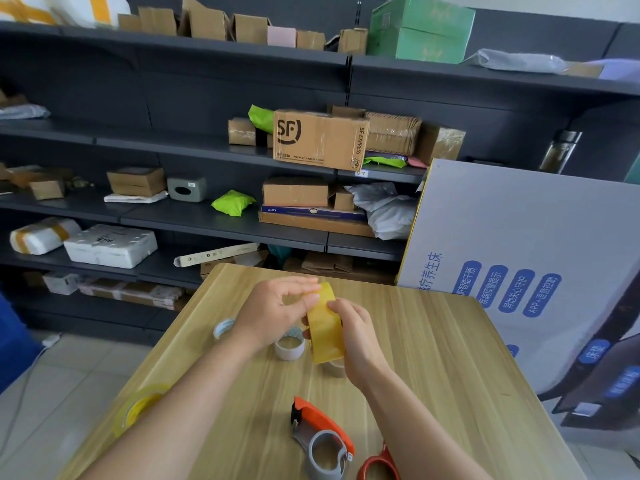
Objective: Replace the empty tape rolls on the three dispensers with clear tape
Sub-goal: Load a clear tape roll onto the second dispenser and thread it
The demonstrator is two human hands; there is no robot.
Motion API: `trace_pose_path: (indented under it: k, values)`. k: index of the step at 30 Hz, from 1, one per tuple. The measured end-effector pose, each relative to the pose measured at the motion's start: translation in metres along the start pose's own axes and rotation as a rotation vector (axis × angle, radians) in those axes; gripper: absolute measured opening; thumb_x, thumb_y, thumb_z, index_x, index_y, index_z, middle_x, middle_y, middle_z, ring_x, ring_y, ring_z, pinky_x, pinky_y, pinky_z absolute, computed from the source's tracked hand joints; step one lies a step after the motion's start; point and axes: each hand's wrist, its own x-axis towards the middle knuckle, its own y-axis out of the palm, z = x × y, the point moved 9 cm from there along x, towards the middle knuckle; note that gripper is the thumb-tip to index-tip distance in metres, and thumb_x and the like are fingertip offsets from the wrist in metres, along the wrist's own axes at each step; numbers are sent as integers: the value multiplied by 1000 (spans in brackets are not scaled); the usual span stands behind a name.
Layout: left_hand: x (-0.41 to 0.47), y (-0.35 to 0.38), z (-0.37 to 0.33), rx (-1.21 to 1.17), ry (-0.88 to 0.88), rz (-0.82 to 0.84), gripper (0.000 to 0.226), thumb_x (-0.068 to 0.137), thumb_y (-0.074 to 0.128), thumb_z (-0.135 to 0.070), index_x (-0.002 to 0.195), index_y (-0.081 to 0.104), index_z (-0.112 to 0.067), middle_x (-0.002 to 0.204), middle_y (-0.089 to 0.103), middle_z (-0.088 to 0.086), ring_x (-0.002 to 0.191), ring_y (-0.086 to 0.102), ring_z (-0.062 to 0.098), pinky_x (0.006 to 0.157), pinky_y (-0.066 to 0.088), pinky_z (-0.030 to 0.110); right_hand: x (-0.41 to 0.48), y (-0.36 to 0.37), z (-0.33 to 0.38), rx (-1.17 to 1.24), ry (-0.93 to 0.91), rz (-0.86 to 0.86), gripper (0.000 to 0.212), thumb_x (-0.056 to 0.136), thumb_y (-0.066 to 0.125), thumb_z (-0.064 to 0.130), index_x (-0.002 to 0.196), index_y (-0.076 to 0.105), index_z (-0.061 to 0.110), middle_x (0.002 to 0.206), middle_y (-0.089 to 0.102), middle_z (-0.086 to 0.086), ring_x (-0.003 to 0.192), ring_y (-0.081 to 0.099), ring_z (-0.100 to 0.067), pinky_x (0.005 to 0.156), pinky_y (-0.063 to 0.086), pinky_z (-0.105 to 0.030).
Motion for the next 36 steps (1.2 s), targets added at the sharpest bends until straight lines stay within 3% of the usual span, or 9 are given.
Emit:
trace_pose_path:
  k: [5,8,10,12,17,23,27,30,36]
  values:
    - [3,-1,-8,243,93,73,26,92,58,-31,108,73,-18,110,71,-7,105,63,7,93,51,31,-4,-4,-4,40,44,0,23,96,46,13,76,55,14,54,70,-3,64,62,-28,82,50,-49]
    - [1,-3,-9,207,106,47,26,85,68,-32,107,74,-19,112,67,-11,108,59,5,95,48,24,1,0,-3,26,36,-5,18,89,53,22,81,63,9,69,74,-14,72,66,-35,82,51,-52]
    - [2,-5,-9,161,109,29,24,79,76,-29,101,76,-19,109,65,-15,105,58,2,92,47,21,7,0,-5,-2,37,-43,26,75,56,35,79,70,13,89,71,-27,85,65,-41,83,51,-55]
    - [4,-4,-8,110,87,44,22,75,80,-22,96,77,-20,105,66,-16,102,60,2,90,50,21,13,-2,-10,1,50,-67,25,70,56,39,73,72,20,98,67,-31,87,61,-39,79,48,-50]
    - [11,-2,-4,72,66,42,10,77,77,-13,86,79,-17,97,73,-8,95,65,4,86,54,28,15,-5,-6,-15,51,-34,27,92,49,21,76,70,13,84,74,-22,75,65,-31,72,48,-41]
    - [10,9,-16,324,220,80,15,87,64,-17,87,76,-8,97,74,-1,90,67,13,79,55,32,17,-7,-9,-63,74,-37,24,93,48,18,85,68,8,91,73,-24,74,66,-31,68,50,-39]
    - [5,20,-19,536,348,87,27,91,42,-28,78,60,-12,88,64,0,80,61,20,64,54,39,16,-10,-12,-58,115,-54,22,94,50,17,75,60,13,83,74,-21,77,65,-32,74,50,-42]
    - [5,28,-15,567,320,130,16,94,43,-24,79,42,-23,89,51,-3,82,53,17,68,51,37,16,-10,-15,-63,139,-44,21,94,49,17,78,60,8,82,74,-20,74,67,-31,73,50,-42]
    - [10,26,-4,527,157,125,16,96,46,-12,81,44,-17,89,47,-3,84,47,16,73,44,31,19,-8,-22,-76,178,-48,22,89,53,25,86,63,6,97,71,-28,77,65,-31,75,51,-43]
